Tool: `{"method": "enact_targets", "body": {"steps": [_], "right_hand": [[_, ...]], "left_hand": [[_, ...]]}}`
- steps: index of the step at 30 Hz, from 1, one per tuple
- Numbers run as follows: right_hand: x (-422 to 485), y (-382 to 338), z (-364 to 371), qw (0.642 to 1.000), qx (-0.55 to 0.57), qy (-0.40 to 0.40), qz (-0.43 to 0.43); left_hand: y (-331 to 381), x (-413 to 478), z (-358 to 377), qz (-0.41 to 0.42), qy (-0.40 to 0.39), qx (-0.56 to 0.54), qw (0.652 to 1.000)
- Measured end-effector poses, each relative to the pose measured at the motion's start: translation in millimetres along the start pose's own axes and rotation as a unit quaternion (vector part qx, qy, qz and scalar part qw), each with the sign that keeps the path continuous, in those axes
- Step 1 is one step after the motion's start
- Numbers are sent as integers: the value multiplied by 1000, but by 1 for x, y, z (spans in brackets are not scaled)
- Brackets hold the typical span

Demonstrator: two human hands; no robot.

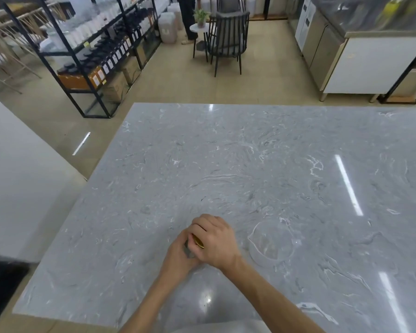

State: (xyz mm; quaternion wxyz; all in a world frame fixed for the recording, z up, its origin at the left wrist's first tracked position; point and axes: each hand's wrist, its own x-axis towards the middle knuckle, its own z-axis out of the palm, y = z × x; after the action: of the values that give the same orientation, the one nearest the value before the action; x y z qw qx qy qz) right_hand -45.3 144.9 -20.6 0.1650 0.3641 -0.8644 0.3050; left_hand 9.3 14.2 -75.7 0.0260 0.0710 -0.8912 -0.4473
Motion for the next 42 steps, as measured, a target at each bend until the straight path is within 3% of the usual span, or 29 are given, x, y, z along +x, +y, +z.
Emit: {"method": "enact_targets", "body": {"steps": [4, 8, 11, 13, 15, 19, 27, 33, 35, 37, 40, 42], "right_hand": [[1, -4, 4, 998, -42, 29, 48], [5, -4, -3, 998, -22, 8, 60], [2, -9, -16, 998, -2, -18, 68], [-7, -21, -24, 990, -5, 4, 138], [-18, -34, -30, 968, 19, 27, 247], [-29, -36, -27, 921, 184, -45, 340], [-29, 0, -21, 904, 269, -96, 318], [-26, 2, -13, 903, 274, -48, 329], [-8, 8, -10, 910, 232, -52, 341], [19, 12, -8, 919, 121, -81, 365], [70, 22, -7, 895, 30, -131, 425], [103, 39, -9, 897, -2, -181, 402]], "left_hand": [[15, -11, 17, -34, 62, -44, 997], [13, -11, 17, -39, 63, -75, 994], [13, 0, 12, -11, 59, -34, 998], [16, 3, 10, -11, 69, -56, 996], [26, 1, 10, -37, 83, -147, 985], [50, -10, 23, -75, 105, -219, 967], [19, -31, 3, -126, 20, -80, 989], [21, 5, -12, -66, -61, -151, 984], [25, 20, -11, -63, -54, -144, 986], [34, 42, -12, -62, -23, -136, 988], [41, 87, -13, -21, 12, -115, 993], [43, 118, -15, -11, -1, -124, 992]]}}
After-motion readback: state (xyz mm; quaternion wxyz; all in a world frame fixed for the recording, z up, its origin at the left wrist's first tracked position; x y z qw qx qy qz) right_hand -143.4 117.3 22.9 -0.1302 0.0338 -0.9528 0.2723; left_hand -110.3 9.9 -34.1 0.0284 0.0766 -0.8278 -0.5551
